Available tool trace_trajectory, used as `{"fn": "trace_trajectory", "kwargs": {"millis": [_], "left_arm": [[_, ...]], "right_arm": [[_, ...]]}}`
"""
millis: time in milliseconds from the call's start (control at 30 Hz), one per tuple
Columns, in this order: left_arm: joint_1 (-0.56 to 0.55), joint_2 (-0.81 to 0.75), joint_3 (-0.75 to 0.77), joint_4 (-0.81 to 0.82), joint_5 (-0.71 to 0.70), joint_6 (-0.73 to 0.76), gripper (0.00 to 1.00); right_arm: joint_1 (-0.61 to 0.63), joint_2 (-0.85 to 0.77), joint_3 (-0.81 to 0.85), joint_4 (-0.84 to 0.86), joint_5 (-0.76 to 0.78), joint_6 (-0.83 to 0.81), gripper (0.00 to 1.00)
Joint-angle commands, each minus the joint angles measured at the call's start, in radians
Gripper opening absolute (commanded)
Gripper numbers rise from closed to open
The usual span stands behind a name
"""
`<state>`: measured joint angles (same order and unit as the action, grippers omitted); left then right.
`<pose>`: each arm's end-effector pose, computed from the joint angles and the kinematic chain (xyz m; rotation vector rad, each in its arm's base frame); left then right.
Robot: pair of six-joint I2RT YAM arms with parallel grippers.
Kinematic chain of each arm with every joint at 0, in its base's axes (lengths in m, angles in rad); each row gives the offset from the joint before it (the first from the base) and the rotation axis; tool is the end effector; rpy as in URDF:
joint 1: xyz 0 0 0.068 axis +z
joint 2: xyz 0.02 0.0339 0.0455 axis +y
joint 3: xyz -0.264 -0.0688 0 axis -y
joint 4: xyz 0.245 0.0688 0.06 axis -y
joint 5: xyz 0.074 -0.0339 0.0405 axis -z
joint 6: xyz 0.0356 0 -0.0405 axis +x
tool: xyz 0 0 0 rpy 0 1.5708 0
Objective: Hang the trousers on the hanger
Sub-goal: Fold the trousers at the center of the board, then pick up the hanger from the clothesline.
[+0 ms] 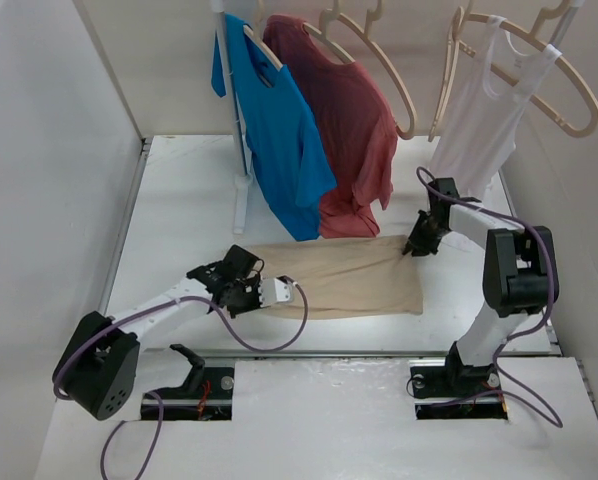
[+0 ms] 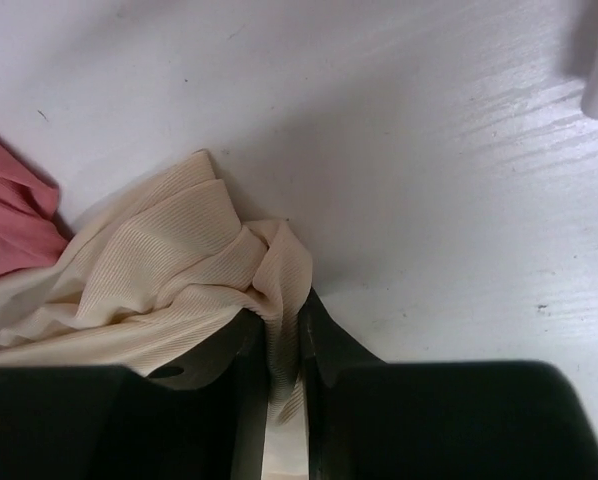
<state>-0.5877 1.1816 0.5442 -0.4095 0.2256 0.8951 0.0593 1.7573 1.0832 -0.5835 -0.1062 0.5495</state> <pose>0.1677 -0.1213 0.1661 1.8037 1.8536 -0.1833 0.3307 0.0234 0.1628 0.6710 2.7816 0.2805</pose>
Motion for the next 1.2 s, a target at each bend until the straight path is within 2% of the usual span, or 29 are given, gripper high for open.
{"fn": "trace_trajectory", "kwargs": {"millis": [0, 167, 200, 233, 267, 300, 333, 400, 467, 533, 567, 733, 833, 967, 1167], "left_arm": [[-0.008, -0.019, -0.069, -0.026, -0.055, 0.045, 0.02], [-0.035, -0.039, -0.087, -0.061, -0.055, 0.084, 0.0], [-0.035, -0.039, -0.087, -0.061, -0.055, 0.084, 0.02], [-0.035, -0.039, -0.087, -0.061, -0.055, 0.084, 0.1], [-0.046, -0.039, -0.076, -0.071, -0.055, 0.084, 0.34], [-0.046, -0.039, -0.054, -0.083, -0.046, 0.056, 0.42], [-0.046, -0.039, -0.038, -0.092, -0.037, 0.044, 0.49], [-0.046, -0.039, -0.006, -0.103, -0.011, 0.01, 0.56], [-0.046, -0.048, 0.055, -0.127, 0.007, -0.057, 0.56], [-0.046, -0.06, 0.118, -0.127, 0.008, -0.119, 0.56], [-0.046, -0.069, 0.137, -0.117, 0.008, -0.195, 0.56], [0.022, -0.158, 0.244, -0.084, -0.147, -0.416, 0.57], [0.022, -0.23, 0.315, -0.072, -0.204, -0.54, 0.59], [0.022, -0.327, 0.349, -0.034, -0.177, -0.582, 0.63], [0.022, -0.375, 0.349, 0.023, -0.129, -0.636, 0.63]], "right_arm": [[-0.016, 0.02, 0.035, 0.068, -0.004, -0.011, 0.2], [-0.026, 0.05, 0.055, 0.059, -0.032, -0.02, 0.19], [-0.026, 0.06, 0.055, 0.059, -0.032, -0.031, 0.23], [-0.026, 0.06, 0.055, 0.059, -0.042, -0.042, 0.46], [-0.026, 0.061, 0.055, 0.044, -0.043, -0.042, 0.57], [-0.026, 0.045, 0.055, 0.034, -0.029, -0.052, 0.66], [-0.026, 0.01, 0.055, 0.016, -0.014, -0.053, 0.77], [-0.026, -0.047, 0.046, -0.004, 0.048, -0.053, 0.86], [-0.026, -0.15, 0.046, -0.041, 0.092, -0.053, 0.92], [-0.026, -0.228, 0.046, -0.071, 0.157, -0.043, 0.92], [-0.026, -0.308, 0.056, -0.106, 0.18, -0.016, 0.92], [-0.026, -0.559, 0.127, -0.196, 0.33, 0.016, 0.92], [0.019, -0.695, 0.21, -0.207, 0.41, -0.015, 0.92], [0.091, -0.801, 0.308, -0.196, 0.551, -0.036, 0.91], [0.142, -0.866, 0.409, -0.002, 0.49, -0.172, 0.89]]}}
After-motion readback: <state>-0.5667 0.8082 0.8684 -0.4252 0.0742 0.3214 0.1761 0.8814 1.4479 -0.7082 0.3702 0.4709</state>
